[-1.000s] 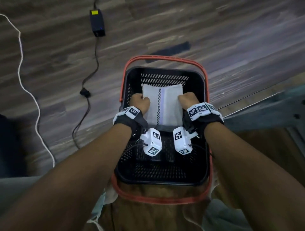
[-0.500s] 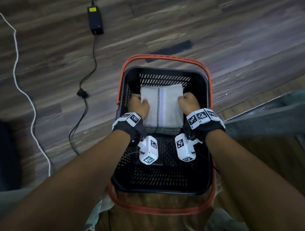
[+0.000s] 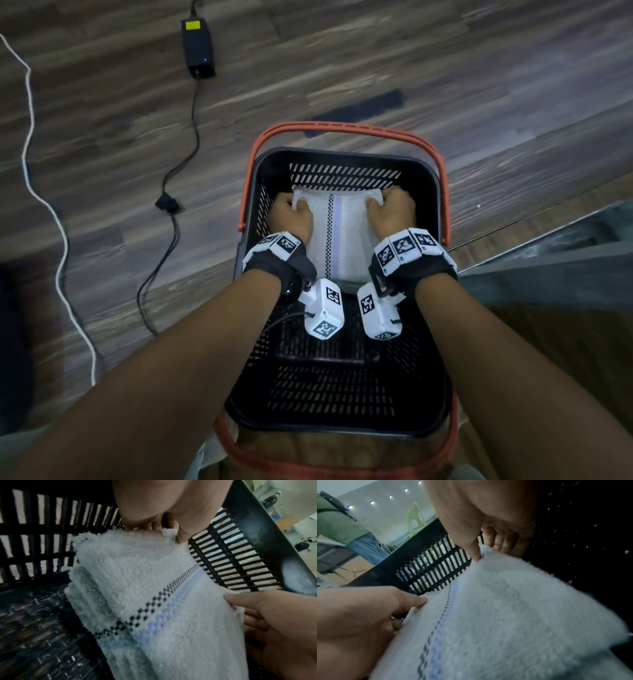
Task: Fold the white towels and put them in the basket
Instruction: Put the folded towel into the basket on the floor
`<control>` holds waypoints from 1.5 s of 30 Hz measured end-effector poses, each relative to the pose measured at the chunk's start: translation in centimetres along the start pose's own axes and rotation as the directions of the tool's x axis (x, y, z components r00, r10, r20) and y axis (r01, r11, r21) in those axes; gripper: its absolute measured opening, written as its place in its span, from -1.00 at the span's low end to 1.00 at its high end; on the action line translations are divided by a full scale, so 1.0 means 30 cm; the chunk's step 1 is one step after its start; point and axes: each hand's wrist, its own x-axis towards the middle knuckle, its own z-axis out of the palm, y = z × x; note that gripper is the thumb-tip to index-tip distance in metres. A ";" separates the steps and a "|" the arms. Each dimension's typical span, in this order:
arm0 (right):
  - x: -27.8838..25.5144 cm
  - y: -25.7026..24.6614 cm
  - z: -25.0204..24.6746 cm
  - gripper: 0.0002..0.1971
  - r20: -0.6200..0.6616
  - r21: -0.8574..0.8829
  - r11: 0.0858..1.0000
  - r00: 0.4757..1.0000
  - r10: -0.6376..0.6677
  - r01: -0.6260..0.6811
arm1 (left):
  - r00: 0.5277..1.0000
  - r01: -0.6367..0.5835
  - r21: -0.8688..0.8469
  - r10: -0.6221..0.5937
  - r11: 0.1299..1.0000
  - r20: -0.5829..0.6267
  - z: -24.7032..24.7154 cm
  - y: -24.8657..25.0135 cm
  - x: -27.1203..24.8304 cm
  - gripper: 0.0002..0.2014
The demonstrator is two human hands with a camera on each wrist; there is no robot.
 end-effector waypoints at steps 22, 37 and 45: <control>-0.137 0.043 0.034 -0.66 -0.184 -0.474 0.818 0.872 -0.453 0.325 | 0.841 -0.518 0.371 0.538 0.771 0.056 0.025 -0.040 -0.087 -0.64; -0.121 0.159 0.171 -0.33 0.154 -0.484 0.815 0.948 -0.278 0.318 | 0.837 -0.540 0.649 0.261 0.536 0.481 0.053 -0.180 -0.034 -0.42; -0.168 0.052 -0.038 -0.45 0.447 -0.569 0.726 0.886 -0.121 0.386 | 0.798 -0.525 0.731 -0.047 0.435 0.601 -0.063 0.007 -0.076 -0.46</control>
